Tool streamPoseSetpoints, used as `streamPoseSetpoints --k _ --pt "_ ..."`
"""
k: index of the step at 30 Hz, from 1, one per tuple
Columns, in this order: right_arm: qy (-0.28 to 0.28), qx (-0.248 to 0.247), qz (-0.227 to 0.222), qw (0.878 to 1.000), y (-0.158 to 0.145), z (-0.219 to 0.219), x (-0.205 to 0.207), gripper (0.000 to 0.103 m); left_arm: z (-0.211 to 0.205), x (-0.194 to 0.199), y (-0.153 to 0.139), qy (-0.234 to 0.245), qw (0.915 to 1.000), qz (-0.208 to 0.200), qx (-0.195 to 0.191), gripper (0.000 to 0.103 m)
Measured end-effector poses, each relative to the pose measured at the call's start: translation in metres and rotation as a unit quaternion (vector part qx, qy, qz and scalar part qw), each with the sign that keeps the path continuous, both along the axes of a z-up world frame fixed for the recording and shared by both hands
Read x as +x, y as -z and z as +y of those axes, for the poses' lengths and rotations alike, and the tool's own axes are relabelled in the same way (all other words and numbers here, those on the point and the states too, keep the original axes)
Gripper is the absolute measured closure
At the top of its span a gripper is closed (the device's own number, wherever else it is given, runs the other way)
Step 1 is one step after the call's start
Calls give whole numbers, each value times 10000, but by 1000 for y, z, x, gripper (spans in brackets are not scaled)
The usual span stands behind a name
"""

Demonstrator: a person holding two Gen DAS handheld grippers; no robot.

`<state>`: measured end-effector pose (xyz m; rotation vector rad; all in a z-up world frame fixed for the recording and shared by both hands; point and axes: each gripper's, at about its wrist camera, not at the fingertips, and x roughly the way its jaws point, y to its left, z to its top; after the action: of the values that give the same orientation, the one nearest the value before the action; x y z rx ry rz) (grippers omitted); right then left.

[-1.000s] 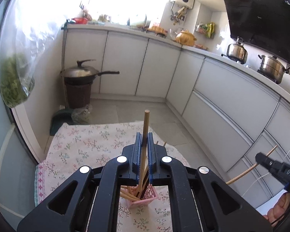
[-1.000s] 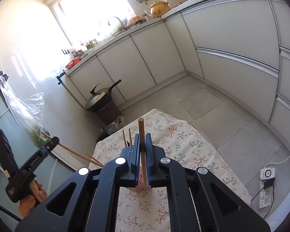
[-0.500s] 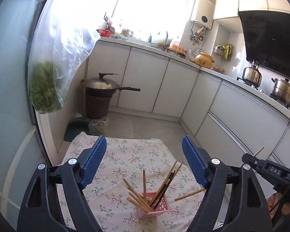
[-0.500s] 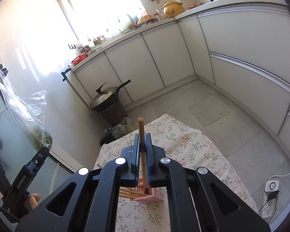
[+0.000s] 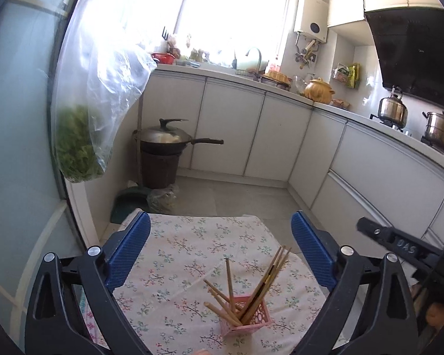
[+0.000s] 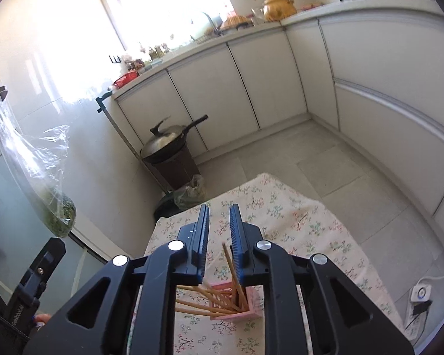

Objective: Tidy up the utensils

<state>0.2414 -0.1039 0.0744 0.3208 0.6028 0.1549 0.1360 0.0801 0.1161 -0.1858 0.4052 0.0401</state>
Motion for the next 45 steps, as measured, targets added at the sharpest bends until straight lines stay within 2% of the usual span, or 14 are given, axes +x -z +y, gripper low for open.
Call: streamPoseSetpoints --k 3,5,9,12,14,24,26,31,45 --pt "142 -269 -157 9994 -8 -1 -14 84 -11 -5 -3 -66 9999 -44 123 8" --pt "206 -421 -242 9986 -11 -3 -22 72 -18 -8 -5 -98 9996 -113 227 7" --pt "351 -689 -411 9962 -16 -10 -40 65 -32 -15 -5 -135 9987 -184 460 7" --pt "467 -796 -467 9946 -19 -17 -51 55 -38 -19 -5 -173 9979 -193 595 7" --pt "523 -850 -482 9938 -20 -21 -57 48 -41 -21 -5 -216 9976 -199 631 7" --pt "683 -1138 -414 9903 -18 -29 -73 30 -55 -30 -7 -98 9970 -240 730 7" --pt "769 -1154 -426 9894 -16 -33 -75 20 -55 -32 -8 -80 9970 -271 722 7" --pt "916 -1185 -523 9873 -14 -38 -84 9 -57 -37 -8 -50 9970 -210 739 7" --pt "1110 -1224 -488 9850 -5 -50 -107 7 -71 -54 2 -74 9962 -124 858 7"
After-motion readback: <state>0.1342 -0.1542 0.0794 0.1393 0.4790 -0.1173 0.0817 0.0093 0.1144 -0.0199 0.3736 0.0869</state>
